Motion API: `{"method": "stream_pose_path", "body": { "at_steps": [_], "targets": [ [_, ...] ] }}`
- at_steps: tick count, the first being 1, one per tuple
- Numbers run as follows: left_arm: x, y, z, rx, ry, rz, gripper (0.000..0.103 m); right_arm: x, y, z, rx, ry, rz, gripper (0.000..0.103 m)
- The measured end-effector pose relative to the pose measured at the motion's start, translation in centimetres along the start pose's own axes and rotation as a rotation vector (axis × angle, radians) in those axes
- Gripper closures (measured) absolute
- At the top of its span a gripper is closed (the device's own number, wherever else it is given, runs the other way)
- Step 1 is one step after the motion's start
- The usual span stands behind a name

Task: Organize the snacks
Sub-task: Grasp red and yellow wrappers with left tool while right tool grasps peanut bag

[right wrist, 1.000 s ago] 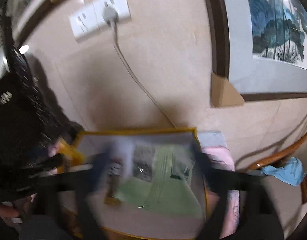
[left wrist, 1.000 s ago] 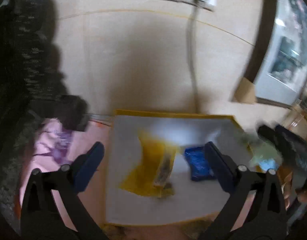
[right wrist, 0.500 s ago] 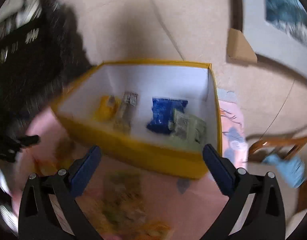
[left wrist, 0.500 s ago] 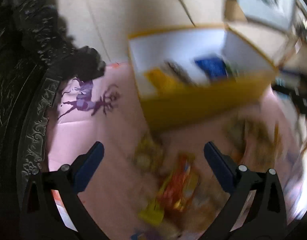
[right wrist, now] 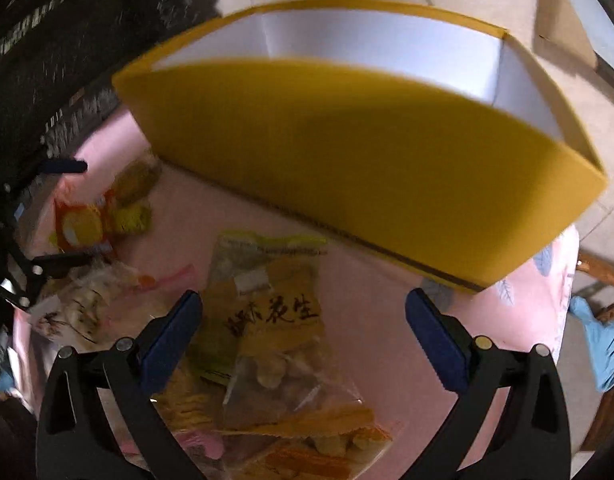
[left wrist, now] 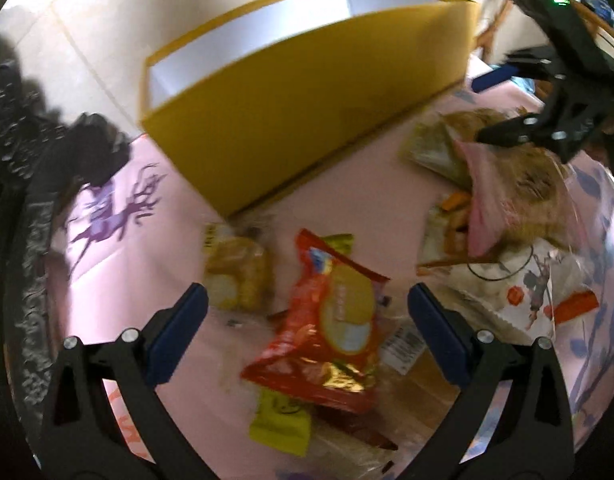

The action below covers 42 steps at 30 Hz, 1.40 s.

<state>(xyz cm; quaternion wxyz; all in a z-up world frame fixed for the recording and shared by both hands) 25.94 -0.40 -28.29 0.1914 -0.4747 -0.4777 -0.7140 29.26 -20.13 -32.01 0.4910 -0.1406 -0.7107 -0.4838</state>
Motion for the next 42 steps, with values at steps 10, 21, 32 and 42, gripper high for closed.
{"method": "stream_pose_path", "body": {
  "at_steps": [10, 21, 32, 42],
  "targets": [
    [-2.9, -0.6, -0.1, 0.190, -0.010, 0.116, 0.046, -0.5, -0.3, 0.5, -0.060, -0.031, -0.019, 0.043],
    [1.6, -1.2, 0.1, 0.411, -0.077, 0.085, 0.061, 6.5, -2.7, 0.1, -0.345, -0.142, -0.101, 0.095],
    [11.1, -0.1, 0.5, 0.545, -0.153, -0.133, 0.061, 14.6, -1.2, 0.7, -0.389, -0.173, -0.273, 0.101],
    [15.0, 1.6, 0.1, 0.551, -0.207, -0.216, 0.061, 1.8, -4.0, 0.3, -0.267, -0.166, 0.031, 0.038]
  ]
}}
Point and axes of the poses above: each gripper's, at about its wrist camera, not at the fingertips, and x roughly against the way its jaws point, z to its left, y to its top, the point moved 4 cm from there along -x, roughly the way its jaws point, and after that the axes turned 13 degrees about x, right-handed, at the moved point
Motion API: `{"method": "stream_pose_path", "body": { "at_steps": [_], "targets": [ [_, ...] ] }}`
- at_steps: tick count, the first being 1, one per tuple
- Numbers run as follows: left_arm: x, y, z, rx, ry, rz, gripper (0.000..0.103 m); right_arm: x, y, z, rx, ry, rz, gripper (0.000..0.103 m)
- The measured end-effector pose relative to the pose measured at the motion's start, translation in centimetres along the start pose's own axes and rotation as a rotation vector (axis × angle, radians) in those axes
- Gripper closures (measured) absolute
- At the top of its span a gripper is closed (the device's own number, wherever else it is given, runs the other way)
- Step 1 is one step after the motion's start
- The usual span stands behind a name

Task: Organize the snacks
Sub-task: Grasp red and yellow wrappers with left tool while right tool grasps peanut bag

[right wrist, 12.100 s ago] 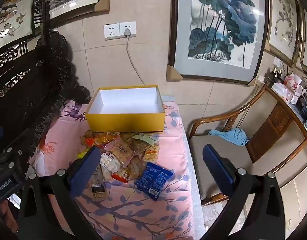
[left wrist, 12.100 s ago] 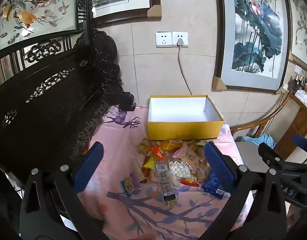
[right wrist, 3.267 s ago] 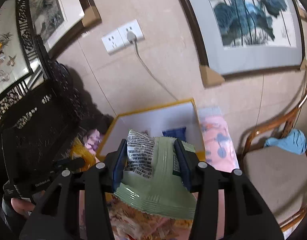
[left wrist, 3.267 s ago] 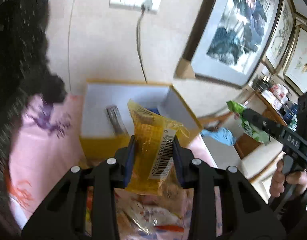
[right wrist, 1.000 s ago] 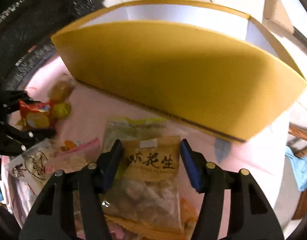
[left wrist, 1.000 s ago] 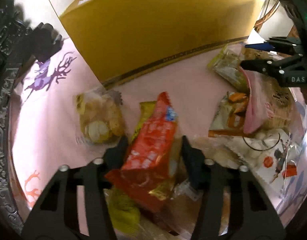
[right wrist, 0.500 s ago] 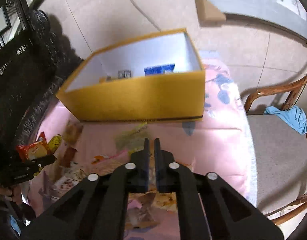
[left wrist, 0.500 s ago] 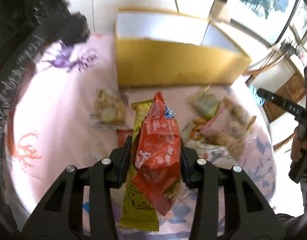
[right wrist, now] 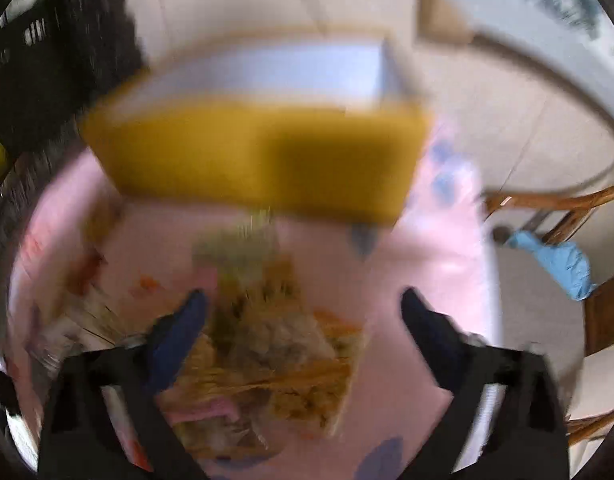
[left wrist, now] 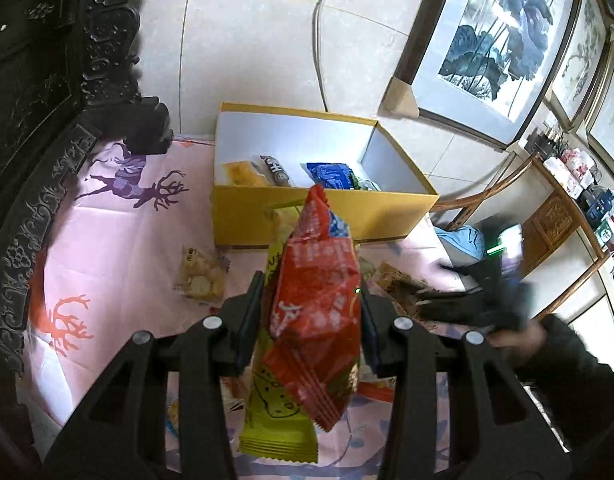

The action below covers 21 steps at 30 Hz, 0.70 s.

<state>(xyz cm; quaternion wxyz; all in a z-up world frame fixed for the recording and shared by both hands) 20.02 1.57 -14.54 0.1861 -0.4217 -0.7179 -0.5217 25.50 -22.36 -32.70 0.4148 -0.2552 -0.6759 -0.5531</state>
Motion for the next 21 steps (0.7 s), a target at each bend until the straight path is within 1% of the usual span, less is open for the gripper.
{"method": "stream_pose_path", "body": {
  "at_steps": [1, 2, 3, 4, 5, 7, 9, 10, 12, 14, 15, 16, 17, 18, 19, 21],
  "targets": [
    [0.1, 0.1, 0.1, 0.003, -0.006, -0.004, 0.061, -0.1, 0.0, 0.1, 0.008, 0.002, -0.032, 0.046],
    [0.2, 0.3, 0.2, 0.006, -0.005, -0.009, 0.061, -0.1, 0.4, 0.2, 0.007, 0.019, -0.032, 0.052],
    [0.2, 0.5, 0.6, 0.009, 0.001, -0.012, 0.061, 0.2, 0.8, 0.2, -0.013, 0.037, -0.014, 0.061],
    [0.3, 0.6, 0.8, 0.014, 0.006, -0.014, 0.061, 0.9, 1.0, 0.1, -0.042, 0.049, -0.020, 0.068],
    [0.4, 0.7, 1.0, 0.021, 0.010, -0.016, 0.061, 2.1, 1.2, 0.0, -0.066, 0.058, -0.046, 0.068],
    [0.6, 0.8, 1.2, 0.030, 0.008, -0.023, 0.061, 4.4, 1.4, 0.4, -0.050, 0.045, -0.089, 0.068],
    [1.0, 0.8, 1.2, 0.032, 0.008, -0.026, 0.061, 7.8, 1.7, 0.3, -0.061, 0.046, -0.153, 0.068],
    [1.2, 0.8, 1.2, 0.030, 0.011, -0.029, 0.061, 9.7, 1.9, 0.2, -0.081, 0.056, -0.195, 0.068],
    [1.4, 1.0, 1.0, 0.027, 0.003, -0.032, 0.061, 14.9, 3.3, -0.2, -0.090, 0.056, -0.323, 0.068],
    [1.6, 1.7, 0.8, 0.031, -0.004, -0.040, 0.061, 18.2, 5.3, -0.1, -0.051, 0.038, -0.403, 0.068],
    [1.5, 2.2, 0.6, 0.036, -0.002, -0.048, 0.061, 20.3, 7.1, -0.2, -0.022, 0.015, -0.466, 0.068],
    [1.3, 3.2, 0.3, 0.048, 0.018, -0.070, 0.061, 21.2, 8.2, -0.1, -0.011, 0.009, -0.496, 0.068],
    [1.1, 4.4, 0.0, 0.060, 0.045, -0.105, 0.061, 22.3, 10.0, -0.5, -0.006, -0.002, -0.540, 0.068],
    [0.9, 5.3, -0.3, 0.070, 0.057, -0.131, 0.061, 22.7, 11.1, -0.7, -0.006, -0.014, -0.559, 0.068],
    [0.5, 7.2, -0.8, 0.083, 0.072, -0.163, 0.061, 23.1, 12.9, -1.1, 0.002, -0.027, -0.580, 0.068],
    [-0.3, 10.1, -2.0, 0.063, 0.068, -0.195, 0.061, 23.3, 16.1, -2.1, 0.008, -0.017, -0.600, 0.068]
  ]
}}
Point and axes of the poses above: each gripper's, at about its wrist camera, not at the fingertips, and x roughly against the way its jaws point, z to its left, y to its top, the point moved 4 cm from there along -x, roughly the way its jaws point, and after that the axes turned 13 degrees about x, right-handed, at the moved point
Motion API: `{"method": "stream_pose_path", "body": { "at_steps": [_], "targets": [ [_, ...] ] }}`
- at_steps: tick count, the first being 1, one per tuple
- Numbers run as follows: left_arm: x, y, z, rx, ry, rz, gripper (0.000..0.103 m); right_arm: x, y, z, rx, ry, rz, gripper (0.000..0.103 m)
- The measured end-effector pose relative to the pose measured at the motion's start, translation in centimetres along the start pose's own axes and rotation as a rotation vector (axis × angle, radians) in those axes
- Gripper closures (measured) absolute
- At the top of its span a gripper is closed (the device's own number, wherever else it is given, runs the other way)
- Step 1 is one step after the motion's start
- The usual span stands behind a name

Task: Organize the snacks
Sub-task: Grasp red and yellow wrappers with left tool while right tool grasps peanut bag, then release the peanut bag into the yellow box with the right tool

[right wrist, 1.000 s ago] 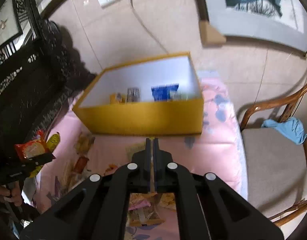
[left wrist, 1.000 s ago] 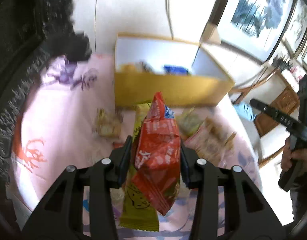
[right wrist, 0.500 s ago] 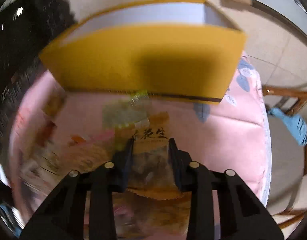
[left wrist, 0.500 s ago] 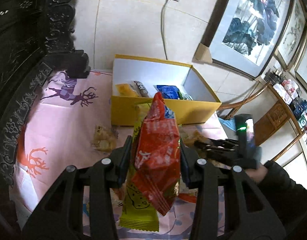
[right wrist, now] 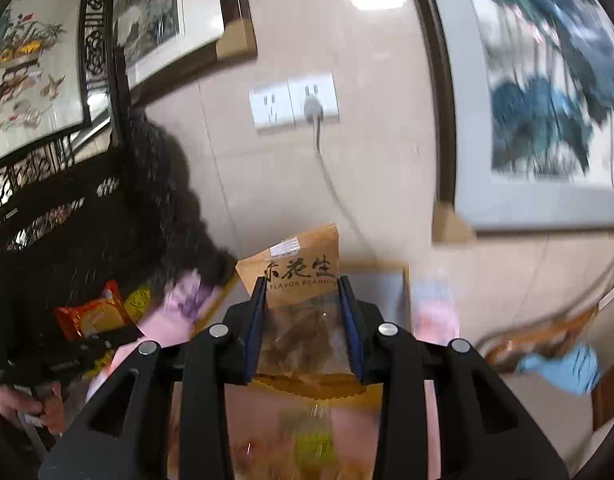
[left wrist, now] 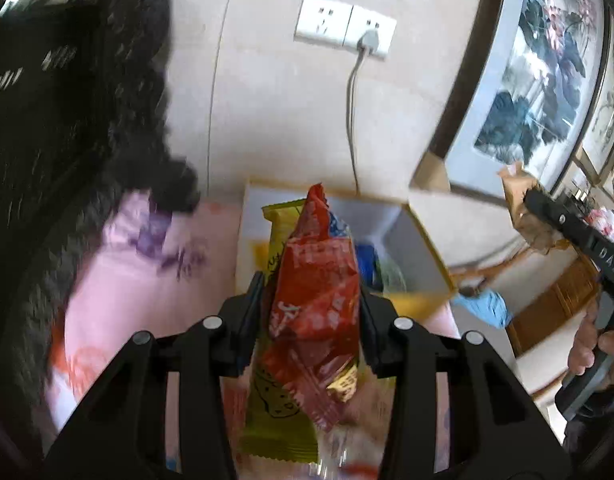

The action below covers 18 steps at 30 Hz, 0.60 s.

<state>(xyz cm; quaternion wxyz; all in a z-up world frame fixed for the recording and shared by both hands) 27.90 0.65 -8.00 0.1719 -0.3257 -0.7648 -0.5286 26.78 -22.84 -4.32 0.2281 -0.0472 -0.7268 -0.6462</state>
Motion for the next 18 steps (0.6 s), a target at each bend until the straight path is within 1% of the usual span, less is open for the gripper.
{"method": "stream_pose_path", "body": {
  "at_steps": [2, 3, 4, 6, 10, 11, 12, 13, 14, 15, 16, 17, 18],
  "targets": [
    [-1.1, 2.2, -1.3, -0.030, -0.008, -0.030, 0.061, -2.2, 2.0, -1.1, -0.013, 0.031, -0.015, 0.068],
    [-1.8, 3.1, -2.0, -0.056, 0.000, -0.042, 0.061, -2.9, 2.5, -1.3, -0.020, 0.034, -0.017, 0.068],
    [-2.9, 4.3, -2.6, -0.086, 0.018, -0.057, 0.061, -4.1, 3.0, -1.9, -0.020, 0.028, 0.000, 0.068],
    [-4.9, 5.6, -3.0, -0.116, 0.039, -0.056, 0.061, -6.3, 2.9, -2.6, -0.008, 0.000, 0.034, 0.068],
    [-8.5, 6.3, -2.5, -0.137, 0.056, -0.021, 0.060, -10.9, 1.5, -3.9, -0.027, 0.030, 0.108, 0.067],
    [-9.3, 6.3, -2.1, -0.128, 0.067, -0.023, 0.055, -12.0, 1.0, -4.1, -0.003, 0.027, 0.130, 0.066],
    [-10.0, 6.1, -1.7, -0.115, 0.082, -0.034, 0.024, -12.4, 0.3, -3.9, 0.016, 0.001, 0.154, 0.042],
    [-10.6, 5.6, -1.0, -0.097, 0.110, -0.054, 0.006, -12.9, -0.5, -4.0, 0.029, -0.044, 0.181, 0.008],
    [-10.8, 5.0, -0.2, -0.072, 0.146, -0.075, 0.002, -12.7, -1.5, -4.3, 0.028, -0.080, 0.189, 0.001],
    [-11.0, 4.1, 0.6, -0.052, 0.175, -0.066, 0.002, -12.5, -2.0, -4.5, 0.021, -0.077, 0.188, 0.001],
    [-11.2, 3.5, 1.3, -0.048, 0.187, -0.036, 0.002, -12.1, -2.9, -4.7, 0.002, -0.069, 0.206, 0.001],
    [-11.5, 2.6, 2.4, -0.049, 0.207, 0.017, 0.002, -11.6, -4.2, -5.0, -0.026, -0.072, 0.241, 0.001],
    [-11.4, 1.6, 3.6, -0.052, 0.233, 0.053, 0.002, -11.1, -5.2, -5.1, -0.044, -0.070, 0.264, 0.001]
  ]
}}
Point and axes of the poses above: each gripper's, at about its wrist camera, not at the fingertips, and x roughly against the way its jaws point, z to its left, y to its top, the point moved 4 cm from there along -x, roughly the way its jaws point, and after that the axes turned 13 degrees about x, right-handed, at the moved point
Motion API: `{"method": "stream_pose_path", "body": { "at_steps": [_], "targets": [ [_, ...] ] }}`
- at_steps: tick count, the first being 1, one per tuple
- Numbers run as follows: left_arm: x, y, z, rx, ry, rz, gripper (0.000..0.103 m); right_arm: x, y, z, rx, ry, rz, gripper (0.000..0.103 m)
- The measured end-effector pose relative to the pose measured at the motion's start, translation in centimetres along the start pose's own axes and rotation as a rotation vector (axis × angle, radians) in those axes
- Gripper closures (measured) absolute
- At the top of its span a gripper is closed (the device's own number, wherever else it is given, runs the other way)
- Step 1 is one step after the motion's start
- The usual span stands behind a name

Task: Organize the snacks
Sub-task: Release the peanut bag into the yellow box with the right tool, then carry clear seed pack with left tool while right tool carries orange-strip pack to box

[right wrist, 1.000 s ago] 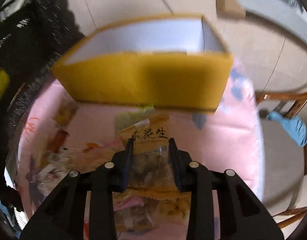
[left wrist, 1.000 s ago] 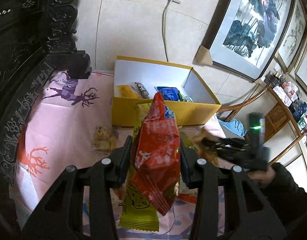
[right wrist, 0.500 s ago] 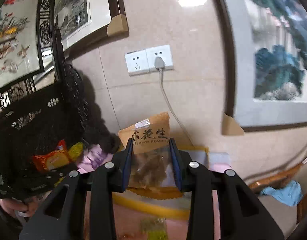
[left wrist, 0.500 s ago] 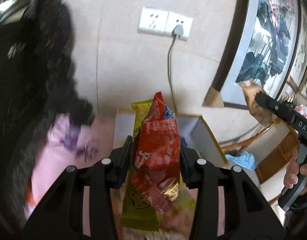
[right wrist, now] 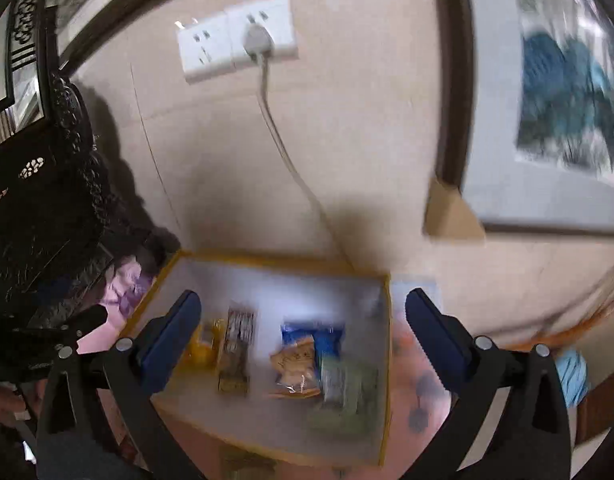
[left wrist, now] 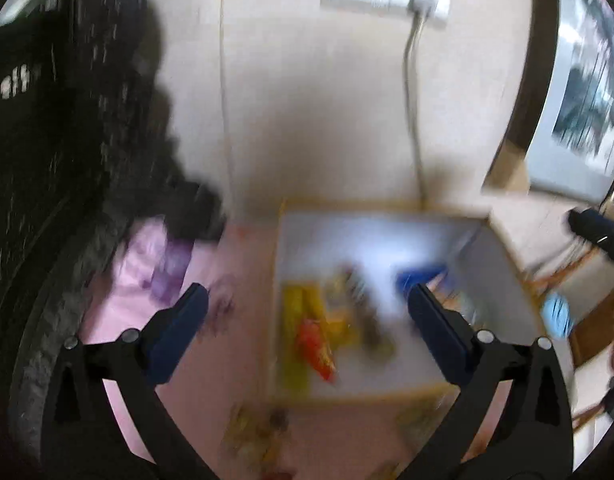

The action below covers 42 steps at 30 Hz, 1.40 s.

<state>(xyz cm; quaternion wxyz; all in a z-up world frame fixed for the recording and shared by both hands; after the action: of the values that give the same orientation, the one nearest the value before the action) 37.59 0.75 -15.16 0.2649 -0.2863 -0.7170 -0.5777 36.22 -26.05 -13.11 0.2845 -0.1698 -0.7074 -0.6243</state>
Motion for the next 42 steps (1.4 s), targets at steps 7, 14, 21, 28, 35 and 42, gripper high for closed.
{"method": "stream_pose_path", "body": {
  "at_steps": [7, 14, 21, 28, 35, 42],
  "targets": [
    [1.0, -8.8, 9.5, -0.009, 0.217, 0.125, 0.002, 2.3, -16.0, 0.4, -0.215, -0.079, 0.247, 0.001],
    [-1.6, -17.4, 12.3, -0.002, 0.188, 0.367, 0.002, -0.4, -26.1, 3.1, -0.421, -0.228, 0.358, 0.001],
    [-2.3, -18.7, 12.4, -0.016, 0.074, 0.284, 0.018, -1.5, -25.8, 5.7, -0.236, -0.188, 0.402, 0.023],
    [-1.2, -19.3, 12.7, 0.083, -0.048, 0.388, 0.074, 1.7, -24.8, 7.6, -0.196, -0.191, 0.422, 0.057],
    [2.5, -17.6, 11.6, 0.092, -0.154, 0.328, 0.075, 5.1, -23.5, 7.1, -0.249, -0.157, 0.357, 0.057],
    [7.8, -13.1, 9.2, -0.014, -0.206, 0.166, 0.075, 9.3, -17.9, 7.4, -0.263, -0.076, 0.156, 0.057]
  ]
}}
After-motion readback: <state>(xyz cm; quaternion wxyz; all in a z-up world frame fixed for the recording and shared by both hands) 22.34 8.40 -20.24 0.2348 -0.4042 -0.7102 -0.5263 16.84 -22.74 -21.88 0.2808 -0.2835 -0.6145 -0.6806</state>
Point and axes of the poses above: each gripper's, at about its wrist camera, not at the fingertips, and x roughly against the way its jaws point, z to its left, y to its top, the point moved 4 cm from there along -x, roughly the way its jaws point, and after that the axes turned 13 degrees about x, right-handed, at the moved point
